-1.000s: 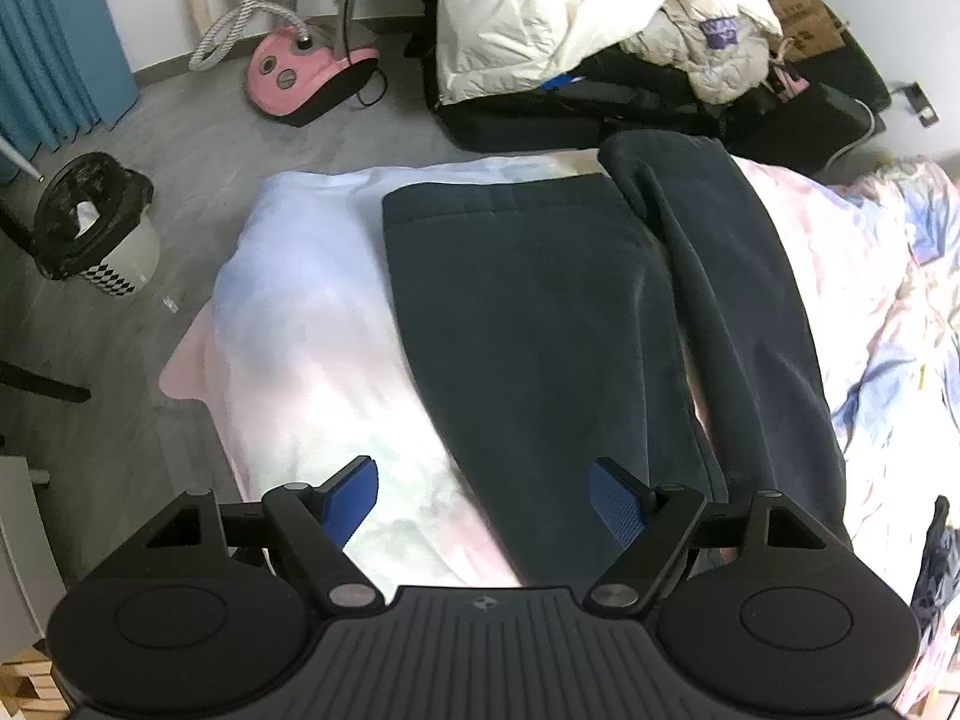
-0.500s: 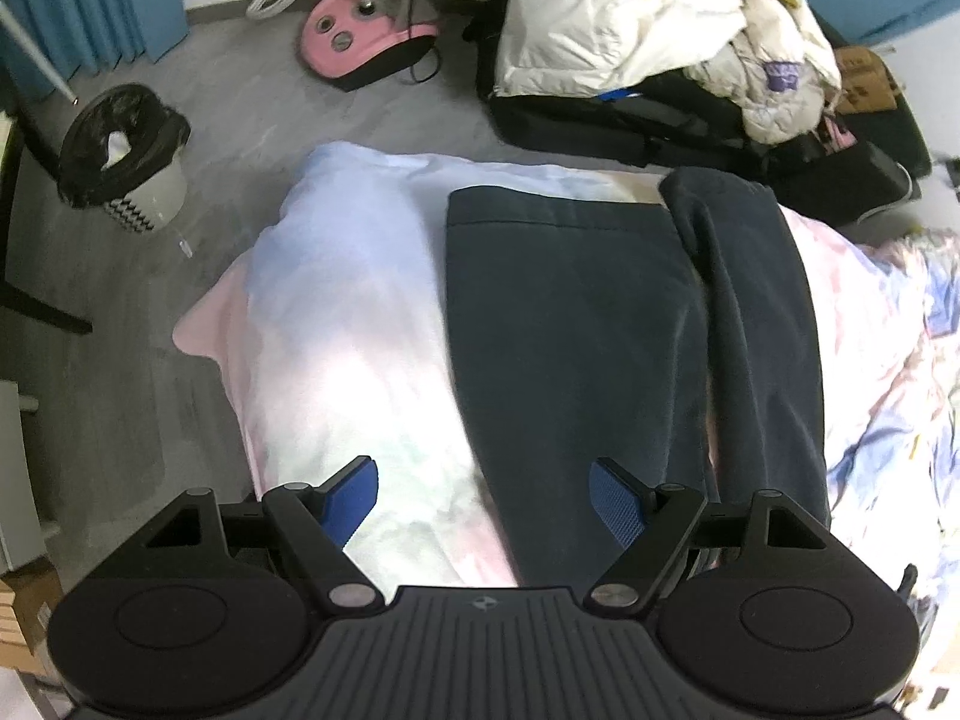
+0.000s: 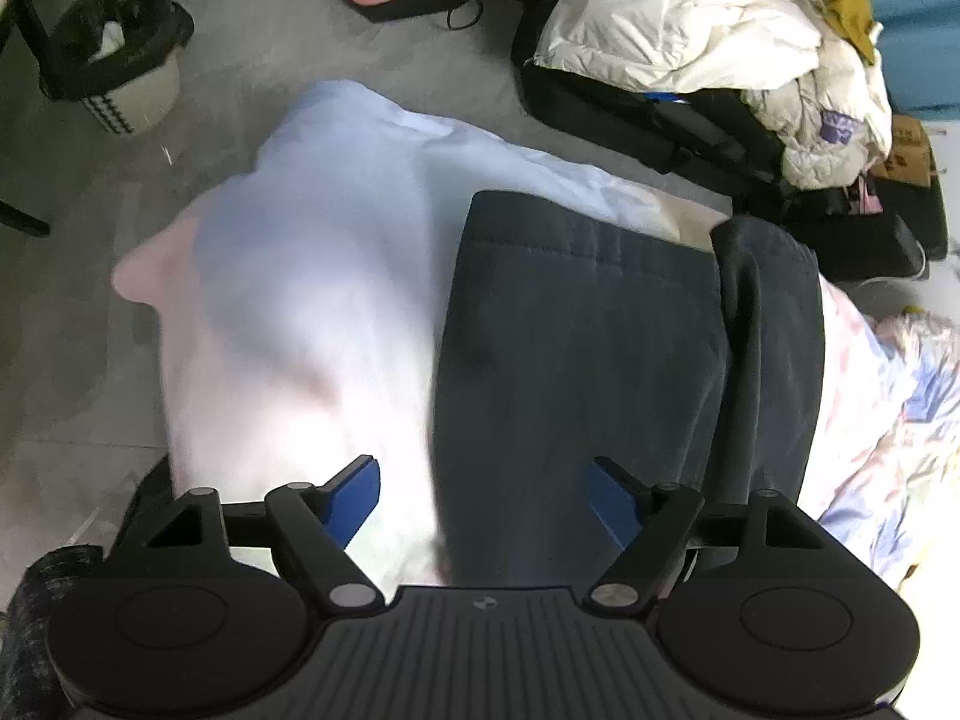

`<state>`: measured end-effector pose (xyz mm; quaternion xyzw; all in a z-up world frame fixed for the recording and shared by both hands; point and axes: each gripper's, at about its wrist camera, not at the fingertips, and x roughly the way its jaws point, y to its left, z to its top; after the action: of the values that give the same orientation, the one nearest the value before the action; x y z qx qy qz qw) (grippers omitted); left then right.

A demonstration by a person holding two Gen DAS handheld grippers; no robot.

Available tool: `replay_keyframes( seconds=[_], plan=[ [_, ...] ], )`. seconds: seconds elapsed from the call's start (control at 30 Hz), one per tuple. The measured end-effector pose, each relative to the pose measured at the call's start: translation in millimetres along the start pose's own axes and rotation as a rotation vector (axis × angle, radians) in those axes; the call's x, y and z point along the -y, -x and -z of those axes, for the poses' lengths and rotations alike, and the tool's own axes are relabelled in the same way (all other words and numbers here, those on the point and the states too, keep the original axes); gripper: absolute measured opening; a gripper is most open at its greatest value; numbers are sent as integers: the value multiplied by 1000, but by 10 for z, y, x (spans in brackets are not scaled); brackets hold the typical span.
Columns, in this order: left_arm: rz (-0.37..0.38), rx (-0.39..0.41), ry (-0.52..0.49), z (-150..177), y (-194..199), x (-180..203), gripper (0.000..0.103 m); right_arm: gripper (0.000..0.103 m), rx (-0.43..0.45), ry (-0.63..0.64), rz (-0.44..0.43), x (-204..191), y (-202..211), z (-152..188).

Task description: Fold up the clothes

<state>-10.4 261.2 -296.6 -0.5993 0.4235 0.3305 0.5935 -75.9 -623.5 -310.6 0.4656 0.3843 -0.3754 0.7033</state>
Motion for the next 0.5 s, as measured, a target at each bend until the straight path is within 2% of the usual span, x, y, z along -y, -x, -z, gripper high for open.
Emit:
replay_keyframes(
  seconds=[0.27, 0.37, 0.4, 0.43, 0.5],
  plan=[
    [-10, -67, 31, -308, -541, -45, 68, 4, 45, 59, 73, -330, 265, 4],
    [-13, -76, 9, -342, -647, 17, 60, 4, 39, 75, 91, -395, 255, 31],
    [-14, -75, 1, -348, -667, 44, 55, 4, 35, 77, 91, -412, 250, 38],
    [-21, -75, -8, -354, -684, 71, 45, 4, 31, 79, 91, -425, 236, 46],
    [-32, -74, -24, -364, -695, 122, 35, 5, 24, 84, 90, -452, 206, 62]
  ],
)
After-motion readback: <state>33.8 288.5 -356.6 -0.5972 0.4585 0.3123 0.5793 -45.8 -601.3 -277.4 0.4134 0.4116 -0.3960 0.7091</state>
